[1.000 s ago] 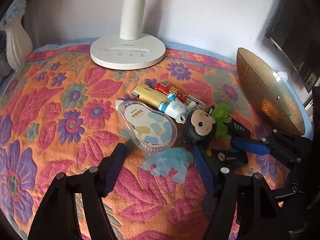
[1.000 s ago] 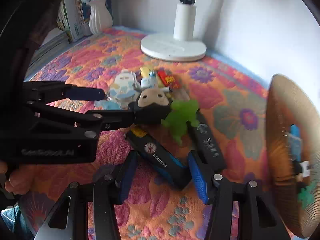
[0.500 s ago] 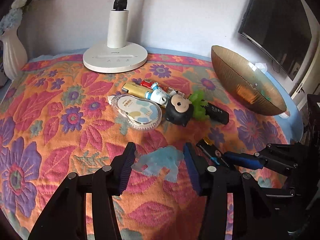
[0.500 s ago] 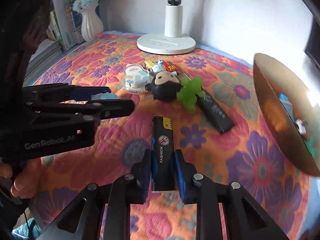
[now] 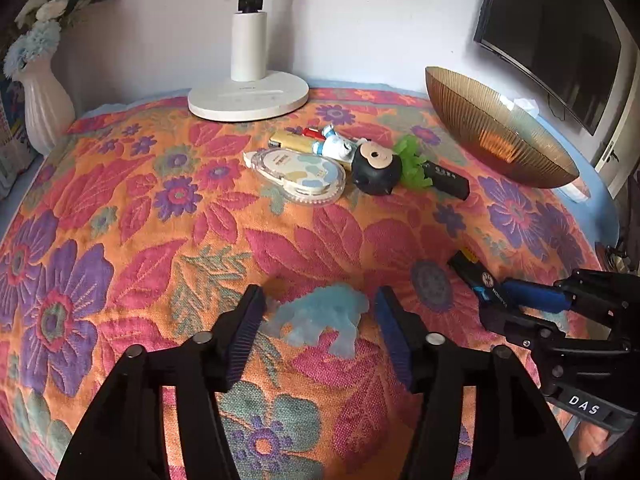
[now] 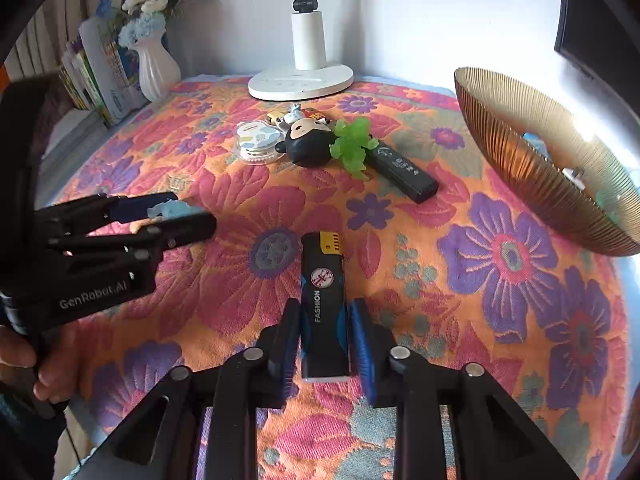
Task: Organize rigid objects
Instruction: 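Grasp the light-blue translucent figure with the left tool while the right tool grasps the FASHION lighter, then carry the blue figure and lighter over the glass bowl and open both tools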
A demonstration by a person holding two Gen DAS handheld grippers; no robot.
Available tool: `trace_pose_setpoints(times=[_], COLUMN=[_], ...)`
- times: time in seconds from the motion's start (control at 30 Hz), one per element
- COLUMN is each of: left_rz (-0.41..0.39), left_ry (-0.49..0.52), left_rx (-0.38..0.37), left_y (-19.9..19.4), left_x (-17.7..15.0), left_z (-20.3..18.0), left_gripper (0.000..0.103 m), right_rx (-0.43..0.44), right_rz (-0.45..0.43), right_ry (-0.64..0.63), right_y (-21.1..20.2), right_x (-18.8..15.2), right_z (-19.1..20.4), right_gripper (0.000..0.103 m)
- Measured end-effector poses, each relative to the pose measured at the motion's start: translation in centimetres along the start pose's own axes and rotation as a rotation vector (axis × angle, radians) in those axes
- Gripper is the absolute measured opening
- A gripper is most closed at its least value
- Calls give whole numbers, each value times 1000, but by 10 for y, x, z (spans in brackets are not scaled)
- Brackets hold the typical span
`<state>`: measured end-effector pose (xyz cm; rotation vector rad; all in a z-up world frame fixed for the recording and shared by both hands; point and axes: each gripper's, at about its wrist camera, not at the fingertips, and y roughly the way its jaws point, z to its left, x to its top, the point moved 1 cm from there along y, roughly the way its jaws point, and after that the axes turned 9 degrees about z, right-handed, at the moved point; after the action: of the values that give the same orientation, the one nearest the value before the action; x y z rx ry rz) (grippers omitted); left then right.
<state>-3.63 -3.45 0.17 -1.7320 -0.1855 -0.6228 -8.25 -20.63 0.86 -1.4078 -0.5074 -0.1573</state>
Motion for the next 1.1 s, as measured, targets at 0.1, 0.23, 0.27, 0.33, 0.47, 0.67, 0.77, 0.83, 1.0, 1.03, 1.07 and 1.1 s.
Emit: trace_pose_setpoints(times=[0.1,0.23,0.27,0.33,0.47,0.67,0.77,0.83,1.0,1.03,1.07,1.1], left_rz=[20,7,14,5,-7,-81,-162,-211,-267,-269,-260,-244], left_ry=[20,-12,-20,-12,22,27,63,86,179,194,205,208], left_rx=[-4,17,17,33,81,43,19,-33,-142,-151,-156,-159], left_y=[-2,-4,-2,-2,-1,-25,-49,-64,-80,-77,-70,-61], left_x=[-5,-4,-2,0,-1,8,29,51,123,137,151,161], left_z=[-3,1,2,0,-9,-19,-38,-54,-108,-118,-128,-135], left_gripper=[78,78,77,64,46,46,46,46,46,46,46,46], right_rx=[119,160,164,147,-23,-36,-28,-85,-252,-268,-272,-275], right_rz=[-4,-12,-9,-1,-8,-50,-111,-176,-296,-301,-294,-276], right_ry=[34,52,54,44,-24,-75,-3,59,282,331,360,395], right_y=[-5,-5,-5,-4,1,-14,-46,-77,-140,-145,-145,-142], right_x=[-5,-7,-6,-2,-1,-3,4,13,41,47,54,60], right_z=[-18,-29,-29,-25,-1,13,-15,-45,-151,-174,-188,-207], right_gripper=[52,54,54,54,40,22,22,22,22,22,22,22])
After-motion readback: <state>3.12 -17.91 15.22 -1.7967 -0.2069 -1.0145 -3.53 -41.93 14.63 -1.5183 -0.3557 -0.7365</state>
